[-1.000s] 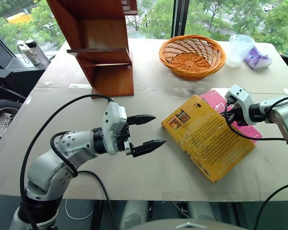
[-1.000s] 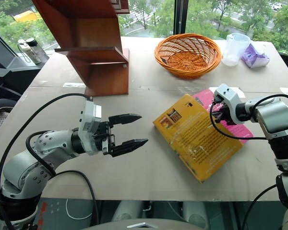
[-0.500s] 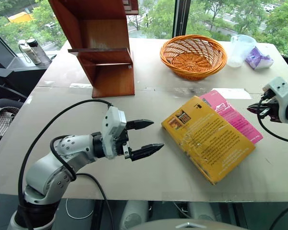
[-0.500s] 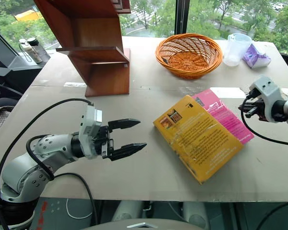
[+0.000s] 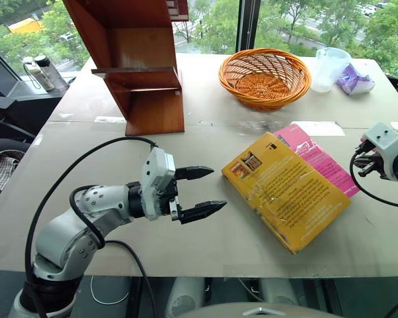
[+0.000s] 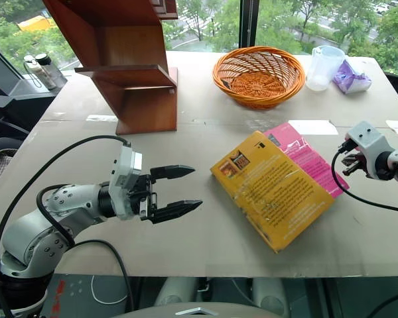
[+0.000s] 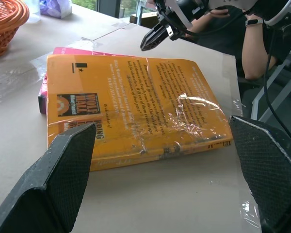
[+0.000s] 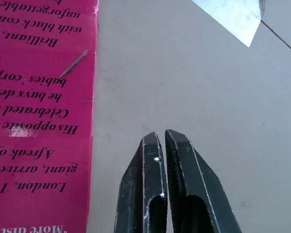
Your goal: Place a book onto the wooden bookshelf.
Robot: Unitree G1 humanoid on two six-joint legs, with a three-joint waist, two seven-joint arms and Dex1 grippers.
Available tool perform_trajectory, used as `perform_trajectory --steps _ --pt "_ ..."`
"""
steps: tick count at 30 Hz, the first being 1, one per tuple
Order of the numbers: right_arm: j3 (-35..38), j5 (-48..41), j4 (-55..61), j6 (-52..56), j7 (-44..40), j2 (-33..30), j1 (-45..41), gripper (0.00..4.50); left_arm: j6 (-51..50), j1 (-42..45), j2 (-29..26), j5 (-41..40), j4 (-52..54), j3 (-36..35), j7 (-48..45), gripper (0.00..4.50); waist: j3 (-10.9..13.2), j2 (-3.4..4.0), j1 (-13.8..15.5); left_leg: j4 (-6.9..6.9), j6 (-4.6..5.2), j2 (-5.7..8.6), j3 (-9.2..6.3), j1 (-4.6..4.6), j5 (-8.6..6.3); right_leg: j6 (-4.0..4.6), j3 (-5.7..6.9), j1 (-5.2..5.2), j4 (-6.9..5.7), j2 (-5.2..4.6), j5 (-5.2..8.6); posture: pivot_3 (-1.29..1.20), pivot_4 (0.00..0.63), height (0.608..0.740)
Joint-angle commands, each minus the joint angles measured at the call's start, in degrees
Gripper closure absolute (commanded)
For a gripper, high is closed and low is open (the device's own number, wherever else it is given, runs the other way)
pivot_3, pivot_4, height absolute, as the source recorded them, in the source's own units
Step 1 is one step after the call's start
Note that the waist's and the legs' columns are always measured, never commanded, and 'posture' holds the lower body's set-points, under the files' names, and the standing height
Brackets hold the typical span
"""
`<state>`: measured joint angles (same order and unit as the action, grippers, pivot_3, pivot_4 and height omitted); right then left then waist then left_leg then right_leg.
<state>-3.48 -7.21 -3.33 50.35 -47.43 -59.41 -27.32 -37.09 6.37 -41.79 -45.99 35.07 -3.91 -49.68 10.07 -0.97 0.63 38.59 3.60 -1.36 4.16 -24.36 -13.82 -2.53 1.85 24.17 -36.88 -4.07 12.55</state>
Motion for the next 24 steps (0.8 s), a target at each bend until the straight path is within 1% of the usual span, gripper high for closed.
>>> perform_trajectory --steps 1,5,9,13,16,24 --pt "-3.5 1.9 -0.1 1.8 -2.3 -1.7 -2.0 4.47 0.3 -0.6 -0.2 -0.4 2.2 -0.7 0.7 0.0 0.0 0.0 0.0 0.0 0.0 0.0 0.0 -0.01 0.0 0.0 0.01 0.0 0.0 0.0 0.0 0.0 0.15 0.733" --pt "-4.6 -1.4 4.6 4.2 -8.7 -4.2 -0.4 4.47 0.2 -1.9 -0.3 -0.7 3.0 -1.6 1.8 0.0 0.0 0.01 0.2 0.0 0.0 0.0 -0.03 -0.08 0.0 -0.01 0.03 0.02 0.02 -0.02 0.0 0.0 0.15 0.733" --pt "-4.5 -4.2 9.7 5.3 -12.2 -5.3 2.6 4.47 0.5 -3.5 -0.2 -0.9 3.7 -1.8 2.6 0.0 0.0 -0.01 0.1 0.0 0.0 0.0 -0.06 -0.1 0.0 -0.01 0.05 0.04 0.05 -0.03 0.0 0.0 0.15 0.733" --pt "-3.5 -7.2 13.8 9.0 -11.5 -2.8 2.2 4.47 0.4 -5.5 0.5 -1.9 3.4 -3.3 3.8 0.0 0.0 0.0 -0.2 0.0 0.0 -0.03 -0.04 0.0 -0.01 0.0 0.02 0.0 0.03 -0.02 0.0 0.0 0.15 0.733" --pt "-3.9 -8.8 17.0 11.4 -10.7 -1.2 2.0 4.47 1.1 -7.8 -0.1 -1.1 2.4 -4.6 3.0 0.0 0.0 0.0 -0.4 0.0 0.0 -0.08 -0.04 0.06 -0.01 0.01 0.02 -0.01 -0.03 0.0 0.0 0.0 0.15 0.733" --pt "-4.8 -12.2 22.7 15.5 -6.4 5.8 1.3 4.47 -0.6 -11.0 -0.1 -4.3 -1.1 -11.3 3.7 0.0 0.0 -0.01 0.0 0.0 0.0 -0.06 -0.03 0.06 -0.01 0.02 0.02 0.0 -0.04 -0.04 0.0 0.0 0.15 0.733"
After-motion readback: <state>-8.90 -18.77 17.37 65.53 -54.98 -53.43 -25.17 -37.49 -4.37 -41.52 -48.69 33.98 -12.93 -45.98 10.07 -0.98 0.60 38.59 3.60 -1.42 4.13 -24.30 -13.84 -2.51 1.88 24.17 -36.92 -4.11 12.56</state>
